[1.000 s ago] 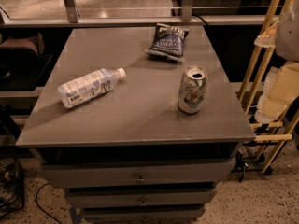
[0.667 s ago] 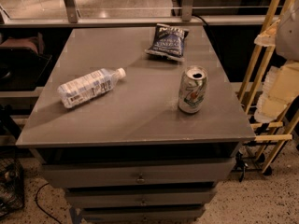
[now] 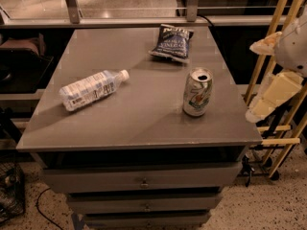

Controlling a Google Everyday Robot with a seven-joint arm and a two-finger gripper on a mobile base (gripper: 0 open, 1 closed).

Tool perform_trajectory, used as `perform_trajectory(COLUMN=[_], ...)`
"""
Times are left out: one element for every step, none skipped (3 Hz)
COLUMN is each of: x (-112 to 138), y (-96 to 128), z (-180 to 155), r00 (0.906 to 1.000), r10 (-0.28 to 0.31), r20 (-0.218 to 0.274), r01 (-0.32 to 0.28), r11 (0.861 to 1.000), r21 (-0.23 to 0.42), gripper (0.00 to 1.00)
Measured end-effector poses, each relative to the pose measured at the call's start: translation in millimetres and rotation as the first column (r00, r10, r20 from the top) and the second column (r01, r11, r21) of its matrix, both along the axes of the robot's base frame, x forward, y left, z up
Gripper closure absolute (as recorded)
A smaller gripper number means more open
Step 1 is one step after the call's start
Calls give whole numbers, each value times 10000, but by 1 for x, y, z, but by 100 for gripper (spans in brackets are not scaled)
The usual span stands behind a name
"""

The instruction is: Knock 7up can over

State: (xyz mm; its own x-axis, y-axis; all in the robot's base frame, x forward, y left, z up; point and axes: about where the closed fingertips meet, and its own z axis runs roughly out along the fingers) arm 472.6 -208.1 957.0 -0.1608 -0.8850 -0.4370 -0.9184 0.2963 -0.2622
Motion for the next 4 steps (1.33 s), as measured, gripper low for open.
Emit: perform_trajectory(x=[19,33,46,57], y=[5,9,22,29], z=[-20,-33,-50,-68], r00=[9998,9990,9976,9968], r10=[138,71,204,309], r20=[173,450,658,741], r01=[-163,-199,-451,-616], r11=[9881,9569,9154,8868], r21=[1529,2897,4000,4581], gripper=[0,0,0,0])
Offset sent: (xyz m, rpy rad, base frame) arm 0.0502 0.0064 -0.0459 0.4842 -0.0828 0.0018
